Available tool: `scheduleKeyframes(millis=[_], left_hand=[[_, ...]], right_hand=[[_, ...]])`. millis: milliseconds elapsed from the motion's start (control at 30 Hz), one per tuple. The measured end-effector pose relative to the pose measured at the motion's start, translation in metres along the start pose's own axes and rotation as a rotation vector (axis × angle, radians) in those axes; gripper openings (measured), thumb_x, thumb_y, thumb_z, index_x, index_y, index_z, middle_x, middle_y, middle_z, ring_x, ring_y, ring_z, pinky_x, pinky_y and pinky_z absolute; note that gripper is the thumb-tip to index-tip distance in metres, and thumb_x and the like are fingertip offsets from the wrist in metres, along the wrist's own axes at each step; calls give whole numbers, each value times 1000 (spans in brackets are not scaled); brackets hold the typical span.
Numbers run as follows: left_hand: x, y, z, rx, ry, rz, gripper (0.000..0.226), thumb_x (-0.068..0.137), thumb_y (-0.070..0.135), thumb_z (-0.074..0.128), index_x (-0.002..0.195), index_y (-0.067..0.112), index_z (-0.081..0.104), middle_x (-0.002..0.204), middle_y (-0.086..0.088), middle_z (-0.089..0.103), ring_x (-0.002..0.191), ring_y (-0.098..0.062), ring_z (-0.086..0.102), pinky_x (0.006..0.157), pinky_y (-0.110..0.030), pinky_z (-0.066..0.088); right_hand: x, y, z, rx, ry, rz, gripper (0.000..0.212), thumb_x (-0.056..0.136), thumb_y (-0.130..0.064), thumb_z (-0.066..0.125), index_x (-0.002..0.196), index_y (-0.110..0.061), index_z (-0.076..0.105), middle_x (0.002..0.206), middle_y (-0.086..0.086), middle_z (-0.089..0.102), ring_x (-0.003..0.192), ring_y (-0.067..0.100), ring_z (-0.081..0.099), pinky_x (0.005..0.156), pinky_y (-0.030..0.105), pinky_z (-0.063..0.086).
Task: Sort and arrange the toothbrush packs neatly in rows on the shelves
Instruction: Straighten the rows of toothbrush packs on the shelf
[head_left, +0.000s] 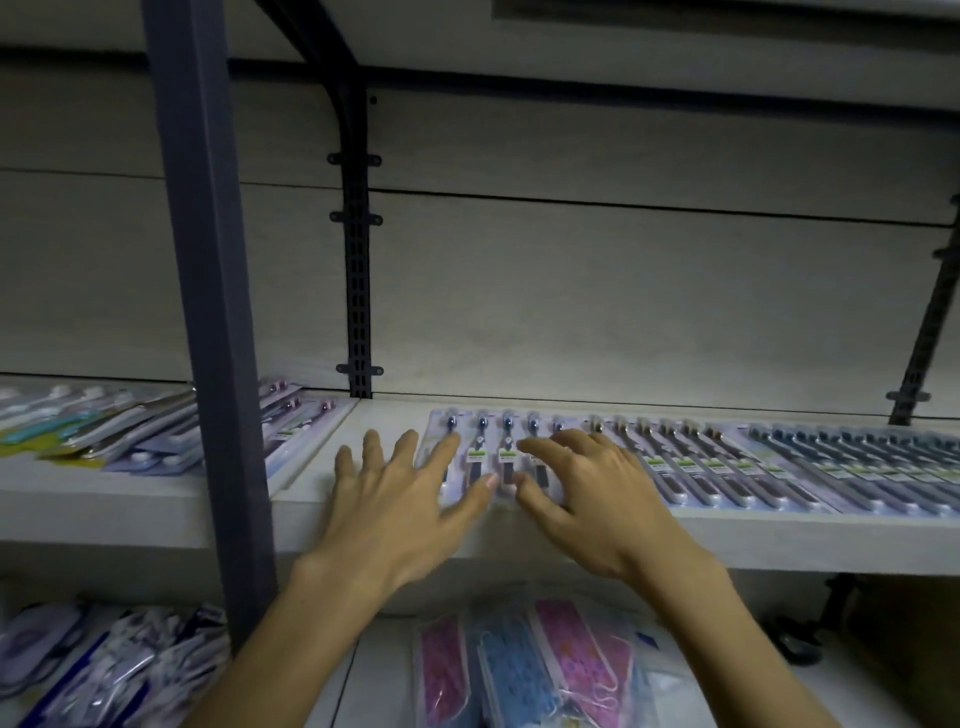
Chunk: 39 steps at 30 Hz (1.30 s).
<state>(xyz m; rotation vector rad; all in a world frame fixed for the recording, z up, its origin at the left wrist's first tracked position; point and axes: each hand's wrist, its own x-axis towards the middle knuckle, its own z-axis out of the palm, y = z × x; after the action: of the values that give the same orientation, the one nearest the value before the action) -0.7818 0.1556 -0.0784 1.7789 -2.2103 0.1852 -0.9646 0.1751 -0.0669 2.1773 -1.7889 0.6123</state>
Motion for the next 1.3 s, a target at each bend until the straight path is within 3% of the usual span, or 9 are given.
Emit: scheduleKeyframes(millis=[167, 400, 633, 733, 900, 1100, 1300], left_hand=[[-29, 11, 6, 22, 103, -12, 83, 71, 79, -7, 145, 45, 7, 157, 2, 15, 144, -27, 10, 116, -47, 7], [-69, 12, 6, 42, 132, -46, 81, 74, 79, -2, 146, 43, 7, 158, 0, 13, 144, -26, 8, 116, -44, 12], [-101, -16, -14, 49, 223, -67, 85, 72, 77, -3, 146, 41, 21, 155, 2, 23, 142, -20, 17, 113, -37, 16], [-110, -40, -23, 54, 241, -47, 82, 76, 76, 1, 145, 39, 27, 153, 3, 29, 140, -19, 24, 111, -37, 20], [-126, -100, -39, 67, 327, -3, 63, 87, 69, 25, 132, 32, 49, 135, 0, 53, 124, -21, 50, 98, -39, 39], [-146, -198, -59, 103, 307, -22, 68, 85, 70, 19, 133, 32, 49, 138, 0, 51, 126, -22, 46, 99, -40, 37], [-156, -279, -64, 137, 220, -39, 83, 76, 73, 0, 143, 36, 32, 149, 3, 36, 135, -17, 33, 106, -36, 27]], right_hand=[[-23, 7, -3, 18, -29, -39, 66, 80, -61, 17, 132, -36, 49, 127, -1, 57, 117, 25, 50, 98, 37, 35], [-46, -3, 3, 55, -60, -103, 71, 77, -62, 12, 132, -34, 48, 127, -1, 55, 117, 24, 49, 97, 37, 36], [-49, -43, 1, 57, -53, -159, 76, 75, -63, 8, 135, -34, 45, 129, -2, 54, 118, 24, 49, 99, 38, 36], [-48, -71, -2, 76, -37, -177, 74, 77, -62, 9, 136, -34, 45, 132, -2, 53, 120, 22, 48, 100, 36, 35], [-44, -132, -2, 119, -4, -191, 69, 81, -61, 14, 133, -32, 50, 129, 0, 56, 118, 24, 51, 96, 38, 40], [-39, -231, -2, 210, 43, -228, 63, 84, -61, 21, 129, -30, 52, 122, -2, 57, 110, 23, 53, 89, 38, 45], [-24, -310, 15, 240, 51, -228, 57, 88, -59, 26, 133, -32, 49, 128, -5, 55, 117, 19, 50, 92, 36, 45]])
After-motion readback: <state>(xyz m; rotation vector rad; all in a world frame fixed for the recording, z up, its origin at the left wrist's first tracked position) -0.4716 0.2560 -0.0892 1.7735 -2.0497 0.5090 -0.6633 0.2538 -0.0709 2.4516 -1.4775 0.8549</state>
